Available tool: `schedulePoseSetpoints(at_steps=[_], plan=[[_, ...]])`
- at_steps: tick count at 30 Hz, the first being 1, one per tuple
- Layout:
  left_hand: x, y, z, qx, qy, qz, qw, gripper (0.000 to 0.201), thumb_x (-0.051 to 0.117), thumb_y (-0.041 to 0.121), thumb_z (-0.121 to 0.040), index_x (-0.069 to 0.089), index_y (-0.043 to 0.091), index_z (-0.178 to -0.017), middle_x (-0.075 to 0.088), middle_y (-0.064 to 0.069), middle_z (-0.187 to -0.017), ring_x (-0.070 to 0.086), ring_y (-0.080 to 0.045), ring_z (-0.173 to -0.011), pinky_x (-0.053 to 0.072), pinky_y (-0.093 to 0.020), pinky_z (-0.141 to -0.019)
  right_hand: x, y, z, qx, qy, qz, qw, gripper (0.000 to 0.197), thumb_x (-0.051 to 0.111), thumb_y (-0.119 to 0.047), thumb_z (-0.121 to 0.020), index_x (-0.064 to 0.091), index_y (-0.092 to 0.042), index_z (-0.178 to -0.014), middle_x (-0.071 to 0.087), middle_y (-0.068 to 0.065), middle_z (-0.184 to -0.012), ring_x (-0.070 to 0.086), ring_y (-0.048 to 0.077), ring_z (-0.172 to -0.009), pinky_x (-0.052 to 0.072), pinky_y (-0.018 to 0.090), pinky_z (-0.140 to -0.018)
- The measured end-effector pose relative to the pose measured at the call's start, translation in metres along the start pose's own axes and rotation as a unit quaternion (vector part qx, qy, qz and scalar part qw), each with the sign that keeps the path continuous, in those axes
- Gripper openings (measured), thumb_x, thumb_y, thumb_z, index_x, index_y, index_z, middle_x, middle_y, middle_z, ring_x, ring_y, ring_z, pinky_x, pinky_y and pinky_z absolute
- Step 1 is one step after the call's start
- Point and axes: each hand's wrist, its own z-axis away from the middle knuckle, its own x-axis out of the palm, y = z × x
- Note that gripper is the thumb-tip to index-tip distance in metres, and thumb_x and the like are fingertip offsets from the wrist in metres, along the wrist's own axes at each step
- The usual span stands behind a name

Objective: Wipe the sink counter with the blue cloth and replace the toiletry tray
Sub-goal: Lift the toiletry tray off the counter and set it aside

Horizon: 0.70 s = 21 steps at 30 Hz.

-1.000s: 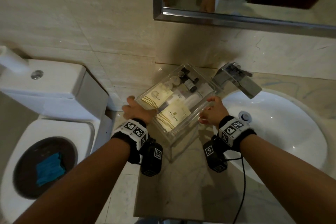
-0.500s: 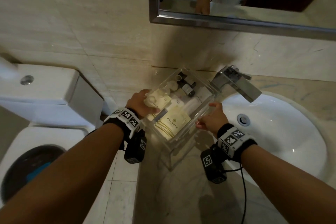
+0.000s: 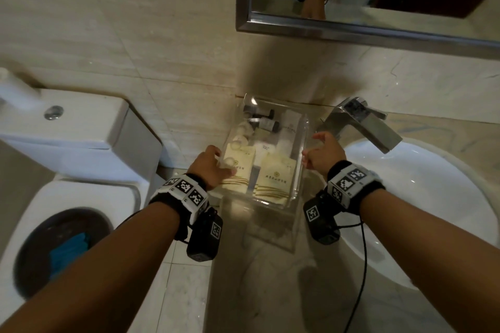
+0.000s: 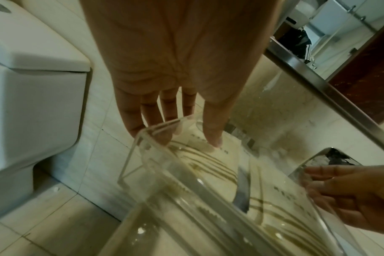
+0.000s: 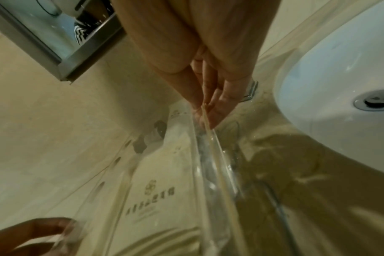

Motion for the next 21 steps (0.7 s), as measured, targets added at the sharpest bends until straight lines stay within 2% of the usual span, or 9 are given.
schedulePoseSetpoints(at_steps=[2, 4, 6, 8, 10, 12, 15, 19, 21], plan=[[0.003, 0.005, 0.000, 0.001, 0.007, -0.005, 1.000, 0.052, 0.073, 0.022, -0.081, 0.043, 0.007, -0.121, 0.059, -0.015, -0.118, 0.059, -0.030, -0.104, 0.049, -0.035, -0.082, 0.000, -0.001, -0.010, 0.001, 0.021, 0.039, 0.999, 0.045, 0.060, 0.000, -0.083, 0.045, -0.015, -0.123, 0.060, 0.012, -0.107, 0.063, 0.024, -0.082, 0.057, 0.041, -0.078], [0.009, 0.011, -0.001, 0.009, 0.015, -0.008, 1.000, 0.047, 0.070, 0.021, -0.083, 0.044, 0.007, -0.120, 0.059, -0.014, -0.118, 0.058, -0.029, -0.104, 0.047, -0.034, -0.082, -0.002, -0.001, -0.020, -0.012, 0.042, 0.104, 0.994, 0.048, 0.061, -0.009, -0.084, 0.046, -0.014, -0.130, 0.053, 0.011, -0.131, 0.058, 0.029, -0.110, 0.049, 0.039, -0.097], [0.015, 0.017, -0.001, 0.017, 0.025, -0.015, 0.999, 0.046, 0.069, 0.022, -0.084, 0.045, 0.008, -0.122, 0.059, -0.014, -0.118, 0.058, -0.029, -0.105, 0.045, -0.031, -0.081, -0.004, -0.003, -0.026, -0.030, 0.048, 0.150, 0.987, 0.041, 0.057, -0.014, -0.087, 0.050, -0.011, -0.128, 0.051, 0.012, -0.135, 0.050, 0.031, -0.121, 0.042, 0.036, -0.102], [0.021, 0.023, -0.002, 0.022, 0.030, -0.009, 0.999, 0.049, 0.067, 0.021, -0.086, 0.044, 0.009, -0.127, 0.058, -0.014, -0.120, 0.057, -0.029, -0.107, 0.044, -0.029, -0.082, -0.006, -0.005, -0.032, -0.039, 0.053, 0.171, 0.983, 0.032, 0.055, -0.012, -0.088, 0.057, -0.010, -0.120, 0.057, 0.014, -0.127, 0.053, 0.033, -0.117, 0.044, 0.040, -0.102], [0.024, 0.029, -0.002, 0.027, 0.033, -0.002, 0.999, 0.051, 0.066, 0.020, -0.086, 0.042, 0.011, -0.131, 0.058, -0.013, -0.121, 0.057, -0.029, -0.108, 0.044, -0.029, -0.084, -0.009, -0.005, -0.036, -0.044, 0.050, 0.157, 0.985, 0.032, 0.054, -0.006, -0.087, 0.058, -0.009, -0.118, 0.060, 0.014, -0.122, 0.055, 0.031, -0.114, 0.044, 0.043, -0.101], [0.025, 0.033, -0.002, 0.028, 0.040, 0.003, 0.999, 0.052, 0.066, 0.021, -0.086, 0.043, 0.013, -0.132, 0.059, -0.012, -0.120, 0.057, -0.029, -0.108, 0.045, -0.031, -0.087, -0.012, -0.004, -0.038, -0.048, 0.035, 0.127, 0.990, 0.039, 0.052, -0.002, -0.087, 0.054, -0.010, -0.125, 0.060, 0.011, -0.124, 0.055, 0.028, -0.116, 0.044, 0.041, -0.103], [0.025, 0.035, -0.004, 0.014, 0.043, 0.013, 0.999, 0.055, 0.069, 0.024, -0.084, 0.045, 0.016, -0.133, 0.060, -0.010, -0.121, 0.056, -0.028, -0.111, 0.044, -0.030, -0.090, -0.017, 0.003, -0.034, -0.045, -0.010, 0.076, 0.996, 0.049, 0.052, -0.001, -0.087, 0.044, -0.011, -0.135, 0.058, 0.009, -0.126, 0.056, 0.027, -0.115, 0.048, 0.045, -0.099], [0.023, 0.037, -0.007, 0.008, 0.047, 0.014, 0.999, 0.053, 0.072, 0.022, -0.082, 0.049, 0.015, -0.130, 0.061, -0.011, -0.122, 0.056, -0.028, -0.113, 0.043, -0.031, -0.091, -0.020, 0.017, -0.032, -0.025, -0.030, 0.117, 0.992, 0.055, 0.059, -0.008, -0.085, 0.043, -0.019, -0.137, 0.067, 0.012, -0.102, 0.065, 0.026, -0.086, 0.055, 0.044, -0.084], [0.024, 0.039, -0.009, 0.004, 0.049, 0.021, 0.999, 0.054, 0.071, 0.022, -0.082, 0.049, 0.015, -0.131, 0.060, -0.012, -0.122, 0.057, -0.028, -0.112, 0.044, -0.032, -0.091, -0.021, 0.018, -0.035, -0.033, -0.015, 0.125, 0.991, 0.056, 0.061, -0.010, -0.084, 0.044, -0.020, -0.136, 0.068, 0.009, -0.098, 0.064, 0.024, -0.084, 0.055, 0.044, -0.086]])
